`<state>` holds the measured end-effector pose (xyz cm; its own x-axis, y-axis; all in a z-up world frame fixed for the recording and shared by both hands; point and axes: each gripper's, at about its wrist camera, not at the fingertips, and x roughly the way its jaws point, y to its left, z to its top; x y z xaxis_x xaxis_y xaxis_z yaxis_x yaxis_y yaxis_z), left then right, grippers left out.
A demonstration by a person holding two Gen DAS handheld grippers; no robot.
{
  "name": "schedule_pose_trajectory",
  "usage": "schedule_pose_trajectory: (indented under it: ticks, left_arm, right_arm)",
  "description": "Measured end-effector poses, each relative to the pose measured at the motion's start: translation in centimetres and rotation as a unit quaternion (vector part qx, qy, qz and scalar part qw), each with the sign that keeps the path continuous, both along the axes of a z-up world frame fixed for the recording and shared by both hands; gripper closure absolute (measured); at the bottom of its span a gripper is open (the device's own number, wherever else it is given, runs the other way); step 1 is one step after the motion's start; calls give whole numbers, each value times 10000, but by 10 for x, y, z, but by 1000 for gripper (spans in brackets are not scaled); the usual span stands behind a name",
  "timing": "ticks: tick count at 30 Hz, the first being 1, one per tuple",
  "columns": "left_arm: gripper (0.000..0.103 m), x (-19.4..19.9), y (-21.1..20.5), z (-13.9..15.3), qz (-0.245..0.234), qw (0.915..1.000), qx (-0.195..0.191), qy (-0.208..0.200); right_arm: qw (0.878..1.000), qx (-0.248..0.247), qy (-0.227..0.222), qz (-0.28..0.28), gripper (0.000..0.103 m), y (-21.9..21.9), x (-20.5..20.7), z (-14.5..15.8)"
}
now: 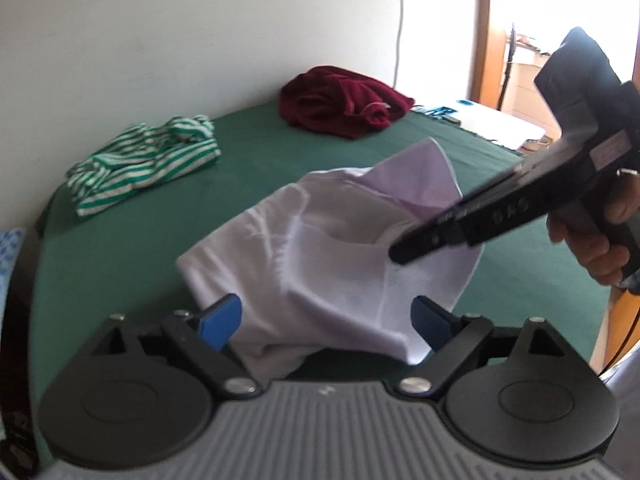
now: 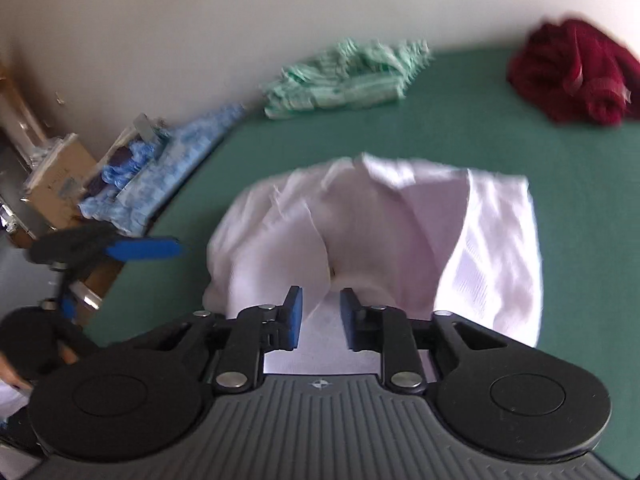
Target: Fold clothes
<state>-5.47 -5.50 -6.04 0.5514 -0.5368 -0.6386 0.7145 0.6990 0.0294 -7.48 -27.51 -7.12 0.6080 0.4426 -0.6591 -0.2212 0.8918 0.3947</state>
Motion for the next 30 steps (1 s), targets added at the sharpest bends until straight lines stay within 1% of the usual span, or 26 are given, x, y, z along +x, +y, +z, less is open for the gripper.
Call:
schedule_pose_trajectory:
  ticks: [1, 3, 6, 7, 11, 15, 17, 19, 21, 23, 24, 25, 26, 28, 30]
  left_arm:
    - [9, 1, 2, 0, 59, 10000, 3, -2]
    - [7, 3, 4, 1, 124, 9999, -23, -3]
    - [6, 3, 7, 1, 175, 9998, -32, -91]
    - [5, 4, 7, 0, 153, 9998, -10, -110]
    - [4, 5, 6, -3, 67, 9998, 81, -186]
    - [4, 7, 5, -5, -18, 9995, 171, -262]
    - [4, 8, 5, -6, -61, 9993, 216, -300]
    - [3, 9, 4, -8, -91, 9991, 266, -323]
    - [3, 6, 4, -10, -86, 9988, 363, -324]
    - [3, 3, 4, -12, -78, 9986, 422, -325]
    - [3, 2, 6, -12, -62, 9988, 369, -308]
    - [3, 0, 7, -12, -47, 9991, 317, -292]
    - [3, 0, 8, -13, -46, 9992, 277, -278]
    - [3, 0, 5, -14, -73, 9994, 226, -257]
    - [3, 1, 2, -16, -126, 9995, 189, -234]
  right_arm:
    - [10000, 4, 3, 18, 79, 1, 1, -3]
    - [10000, -36, -4, 77, 84, 4, 6, -7]
    - [9998, 97, -125, 156, 95, 1, 10, -4]
    - [9997, 102, -168, 171, 102, 0, 11, -2]
    - [9982, 147, -538, 229, 102, -3, 15, 17]
    - [9956, -62, -814, 462, 103, 0, 28, 38]
    - [9952, 66, -799, 570, 103, 2, 39, 40]
    - [9948, 81, -807, 618, 103, 6, 49, 41]
    - [9955, -65, -681, 661, 103, 10, 56, 41]
    - [9968, -166, -380, 685, 91, 9, 58, 41]
    - [9976, -108, -203, 660, 87, 5, 54, 38]
    - [9981, -82, -39, 610, 73, 2, 48, 35]
    - [9985, -137, 79, 527, 69, -1, 42, 31]
    - [9988, -259, 254, 341, 70, -6, 30, 24]
    - [9988, -445, 165, 106, 70, -7, 21, 17]
